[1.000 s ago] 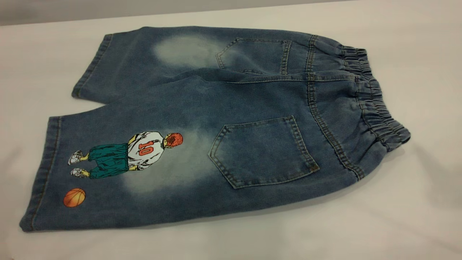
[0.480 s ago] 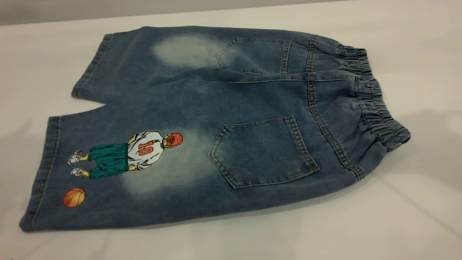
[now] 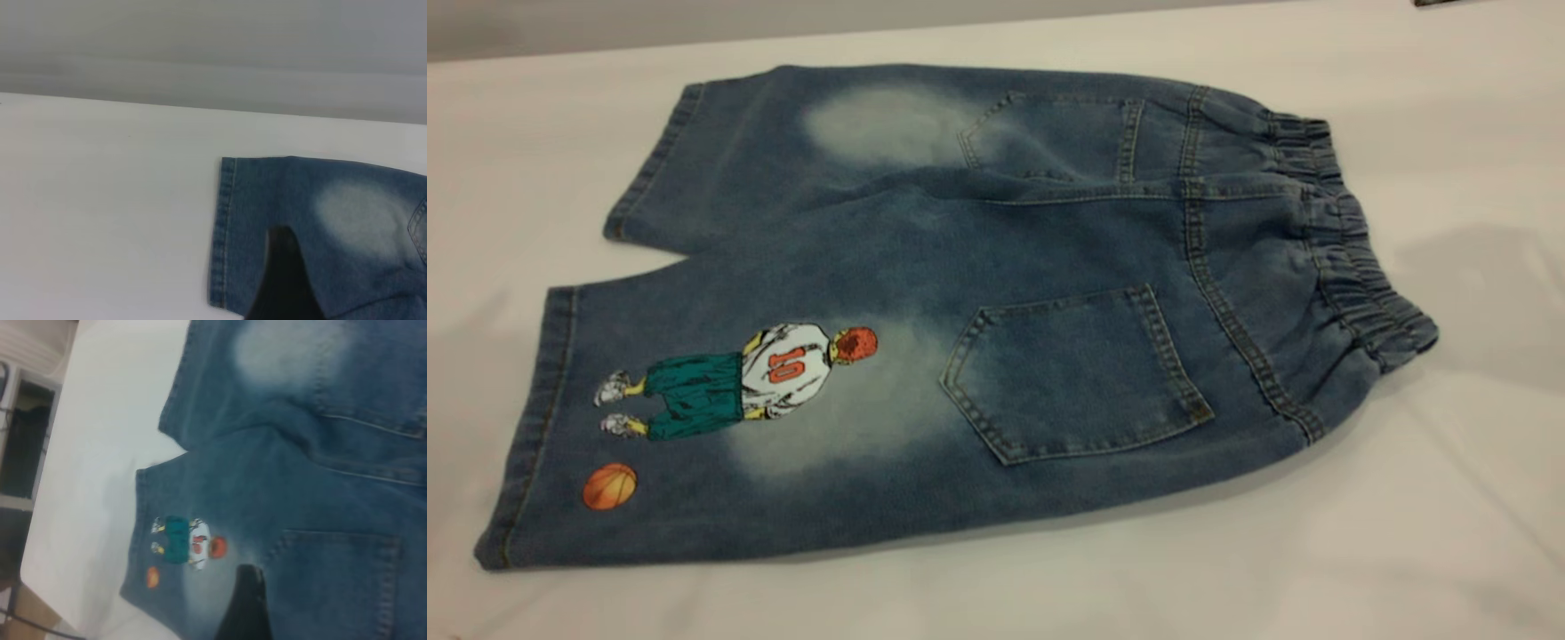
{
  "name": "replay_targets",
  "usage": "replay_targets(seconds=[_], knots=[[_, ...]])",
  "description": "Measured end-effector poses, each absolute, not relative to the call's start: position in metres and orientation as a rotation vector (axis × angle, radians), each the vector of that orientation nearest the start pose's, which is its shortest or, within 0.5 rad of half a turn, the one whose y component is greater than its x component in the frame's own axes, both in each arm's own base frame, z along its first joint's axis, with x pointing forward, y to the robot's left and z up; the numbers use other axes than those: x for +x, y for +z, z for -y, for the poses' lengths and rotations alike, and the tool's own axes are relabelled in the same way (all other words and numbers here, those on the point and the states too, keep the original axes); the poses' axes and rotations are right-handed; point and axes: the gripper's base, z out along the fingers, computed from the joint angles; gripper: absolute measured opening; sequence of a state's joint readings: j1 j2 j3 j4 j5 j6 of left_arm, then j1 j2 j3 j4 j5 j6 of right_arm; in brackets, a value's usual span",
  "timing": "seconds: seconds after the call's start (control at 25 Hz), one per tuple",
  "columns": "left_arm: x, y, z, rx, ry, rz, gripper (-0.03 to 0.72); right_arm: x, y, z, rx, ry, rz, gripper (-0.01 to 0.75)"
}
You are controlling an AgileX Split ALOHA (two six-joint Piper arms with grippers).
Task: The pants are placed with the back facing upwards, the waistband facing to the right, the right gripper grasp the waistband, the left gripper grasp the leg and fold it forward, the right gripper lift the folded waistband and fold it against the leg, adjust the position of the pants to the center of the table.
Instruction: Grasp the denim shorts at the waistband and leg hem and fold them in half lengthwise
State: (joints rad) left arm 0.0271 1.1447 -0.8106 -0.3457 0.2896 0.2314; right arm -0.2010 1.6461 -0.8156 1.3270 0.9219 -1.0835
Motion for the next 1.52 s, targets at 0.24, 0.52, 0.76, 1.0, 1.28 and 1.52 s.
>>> replay_targets(seconds=[0.24, 0.52, 0.76, 1.0, 1.28, 1.52], knots=[[0.245, 0.31, 0.003, -0.073, -0.15, -2.101, 0.462, 0.288, 0.156, 0.011, 0.184, 1.113, -2.471, 0.559], [0.245, 0.31, 0.003, -0.094, -0.174, -2.103, 0.462, 0.265, 0.122, 0.011, 0.24, 1.08, -2.509, 0.556], [0.243, 0.308, 0.004, -0.087, -0.184, -2.134, 0.462, 0.252, 0.098, 0.011, 0.287, 1.046, -2.6, 0.557], [0.243, 0.308, 0.004, -0.087, -0.184, -2.135, 0.462, 0.251, 0.074, 0.01, 0.32, 1.088, -2.638, 0.557], [0.243, 0.308, 0.004, -0.089, -0.186, -2.135, 0.462, 0.252, 0.06, 0.01, 0.329, 1.089, -2.631, 0.557], [0.243, 0.308, 0.004, -0.089, -0.186, -2.135, 0.462, 0.255, 0.05, 0.011, 0.385, 1.08, -2.606, 0.557]])
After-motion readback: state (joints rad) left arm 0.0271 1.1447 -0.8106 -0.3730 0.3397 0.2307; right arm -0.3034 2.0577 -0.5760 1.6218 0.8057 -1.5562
